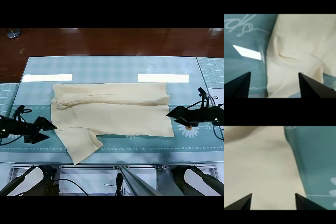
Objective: Fold the shirts.
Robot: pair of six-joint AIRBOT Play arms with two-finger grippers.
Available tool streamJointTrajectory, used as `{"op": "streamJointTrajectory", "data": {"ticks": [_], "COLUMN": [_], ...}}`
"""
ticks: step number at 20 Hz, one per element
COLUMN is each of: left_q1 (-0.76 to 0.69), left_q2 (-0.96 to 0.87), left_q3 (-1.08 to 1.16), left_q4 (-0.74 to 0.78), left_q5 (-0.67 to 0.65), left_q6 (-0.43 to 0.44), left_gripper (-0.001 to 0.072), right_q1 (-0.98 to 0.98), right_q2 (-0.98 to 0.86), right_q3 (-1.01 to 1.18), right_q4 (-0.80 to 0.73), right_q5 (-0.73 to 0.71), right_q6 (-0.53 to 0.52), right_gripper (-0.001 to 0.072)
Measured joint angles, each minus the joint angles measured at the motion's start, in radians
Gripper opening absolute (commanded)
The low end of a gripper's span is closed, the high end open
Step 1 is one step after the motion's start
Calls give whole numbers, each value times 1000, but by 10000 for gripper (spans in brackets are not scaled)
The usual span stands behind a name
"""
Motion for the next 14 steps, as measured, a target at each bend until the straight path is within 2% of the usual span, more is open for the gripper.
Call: {"op": "streamJointTrajectory", "data": {"ticks": [5,6,7,8,9,11,14], "left_q1": [-74,-96,-121,-142,-159,-182,-197], "left_q2": [13,15,15,15,15,14,15], "left_q3": [-131,-143,-151,-158,-164,-169,-168], "left_q4": [-153,-171,-182,-180,-165,-166,-177], "left_q5": [80,97,111,130,163,177,177], "left_q6": [60,69,79,87,93,102,109], "left_gripper": [698,675,514,154,22,22,22], "right_q1": [-3,-5,-12,-28,-54,-128,-220], "right_q2": [15,16,17,18,18,18,18], "right_q3": [-45,-47,-44,-35,-21,7,3], "right_q4": [87,99,110,116,121,111,6], "right_q5": [13,17,19,21,21,31,99], "right_q6": [-39,-42,-45,-48,-48,-47,3], "right_gripper": [619,619,619,619,619,619,619]}}
